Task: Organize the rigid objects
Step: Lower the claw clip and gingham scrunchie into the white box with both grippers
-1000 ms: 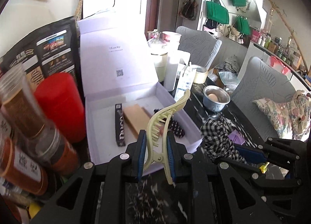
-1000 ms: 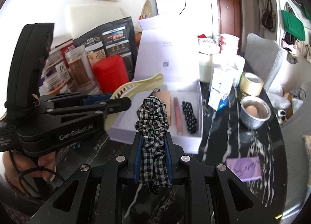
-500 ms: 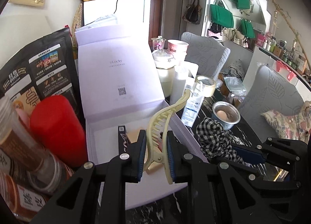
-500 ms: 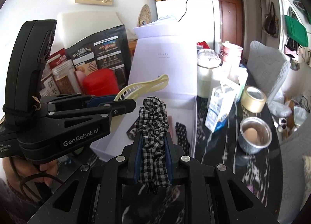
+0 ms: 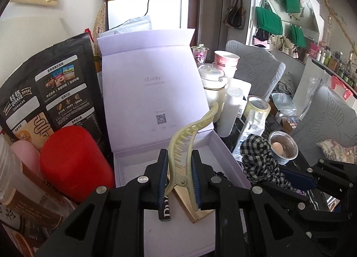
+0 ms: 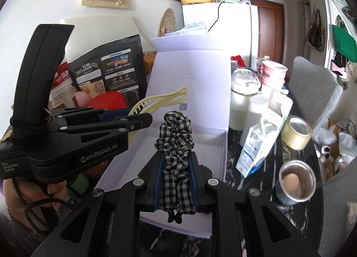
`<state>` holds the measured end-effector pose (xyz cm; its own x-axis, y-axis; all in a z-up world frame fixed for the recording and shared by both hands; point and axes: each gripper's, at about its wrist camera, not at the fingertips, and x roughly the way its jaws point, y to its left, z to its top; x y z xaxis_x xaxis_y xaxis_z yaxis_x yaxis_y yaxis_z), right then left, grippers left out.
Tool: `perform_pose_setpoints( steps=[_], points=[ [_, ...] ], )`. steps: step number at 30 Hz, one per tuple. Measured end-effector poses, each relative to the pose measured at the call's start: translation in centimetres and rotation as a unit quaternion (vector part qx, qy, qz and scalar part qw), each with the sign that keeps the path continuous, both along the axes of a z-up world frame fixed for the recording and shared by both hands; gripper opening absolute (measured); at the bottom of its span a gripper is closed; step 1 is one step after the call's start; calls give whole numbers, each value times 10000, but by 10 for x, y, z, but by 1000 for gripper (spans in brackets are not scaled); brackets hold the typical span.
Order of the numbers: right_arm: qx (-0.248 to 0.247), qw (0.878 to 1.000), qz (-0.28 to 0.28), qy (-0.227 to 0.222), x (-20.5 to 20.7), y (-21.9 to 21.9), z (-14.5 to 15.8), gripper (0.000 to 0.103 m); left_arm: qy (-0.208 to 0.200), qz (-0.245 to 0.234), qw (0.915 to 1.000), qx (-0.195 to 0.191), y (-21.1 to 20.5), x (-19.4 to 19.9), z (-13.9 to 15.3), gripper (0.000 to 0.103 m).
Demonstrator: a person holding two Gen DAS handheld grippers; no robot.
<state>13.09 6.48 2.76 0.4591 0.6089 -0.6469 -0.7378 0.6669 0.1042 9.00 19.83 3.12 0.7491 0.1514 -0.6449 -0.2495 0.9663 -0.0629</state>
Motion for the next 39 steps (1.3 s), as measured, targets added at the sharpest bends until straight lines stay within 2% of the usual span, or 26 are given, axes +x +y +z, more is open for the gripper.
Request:
perform_pose_setpoints(
  steps=[4, 9, 13, 19, 39],
  points=[
    [-39, 9999, 21, 92, 12, 9, -7, 21, 69, 131, 9999, 13, 10, 5, -9, 20],
    [-193, 9994, -113, 255, 28, 19, -21, 21, 342, 183, 9989, -262, 22, 12, -33, 20],
    [-294, 9985, -235, 404, 41, 24, -36, 21, 521, 192, 9979, -334, 28, 21, -46, 20],
    [-383, 9962, -285, 729, 55, 28, -60, 21, 753, 137, 9964, -360, 28, 29, -60, 20],
    [-846, 9903, -400, 1026, 66, 41, -101, 22, 1512, 28, 9881, -300, 16, 49, -100, 20]
  ],
)
